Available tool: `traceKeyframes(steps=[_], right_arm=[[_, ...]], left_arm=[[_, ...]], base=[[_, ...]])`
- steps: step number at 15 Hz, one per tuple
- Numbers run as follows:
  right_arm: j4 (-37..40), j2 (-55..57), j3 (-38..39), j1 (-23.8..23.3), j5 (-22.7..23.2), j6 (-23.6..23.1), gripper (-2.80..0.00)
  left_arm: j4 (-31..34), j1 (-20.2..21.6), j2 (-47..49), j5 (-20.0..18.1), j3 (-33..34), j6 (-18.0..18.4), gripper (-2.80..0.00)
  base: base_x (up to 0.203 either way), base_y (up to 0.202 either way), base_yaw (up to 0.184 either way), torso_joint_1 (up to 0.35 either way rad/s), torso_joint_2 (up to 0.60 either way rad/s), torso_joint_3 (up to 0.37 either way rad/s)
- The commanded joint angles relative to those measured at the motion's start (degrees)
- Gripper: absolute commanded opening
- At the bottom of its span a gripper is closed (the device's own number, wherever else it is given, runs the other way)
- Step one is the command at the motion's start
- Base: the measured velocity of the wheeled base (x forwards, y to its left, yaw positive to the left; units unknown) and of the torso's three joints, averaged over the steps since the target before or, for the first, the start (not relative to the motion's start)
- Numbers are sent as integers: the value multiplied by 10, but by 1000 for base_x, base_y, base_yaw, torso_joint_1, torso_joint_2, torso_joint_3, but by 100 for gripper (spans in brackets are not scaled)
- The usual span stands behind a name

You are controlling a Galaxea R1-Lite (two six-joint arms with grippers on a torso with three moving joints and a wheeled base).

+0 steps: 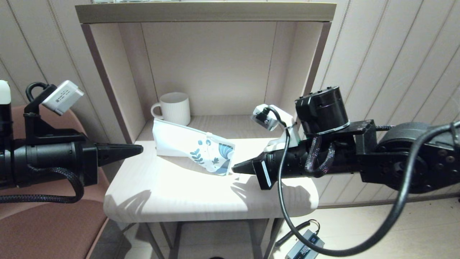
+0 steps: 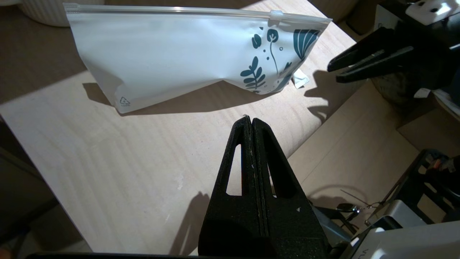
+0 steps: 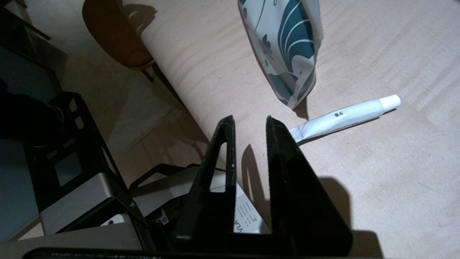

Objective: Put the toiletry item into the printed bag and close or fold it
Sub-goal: Pick up the storage bag

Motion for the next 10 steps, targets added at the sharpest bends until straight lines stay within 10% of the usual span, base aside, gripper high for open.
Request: traceKeyframes(steps=[1,10], right_arm=[[-1,-44,22,4,1,-1,0],[-1,83,-103,-11,-39,1,0]], left_arm=[[0,-1,-4,-2,-1,0,-280],[-5,-16,1,-1,-3,2,-280]], base=[[0,0,0,0,0,0],[0,0,0,0,0,0]])
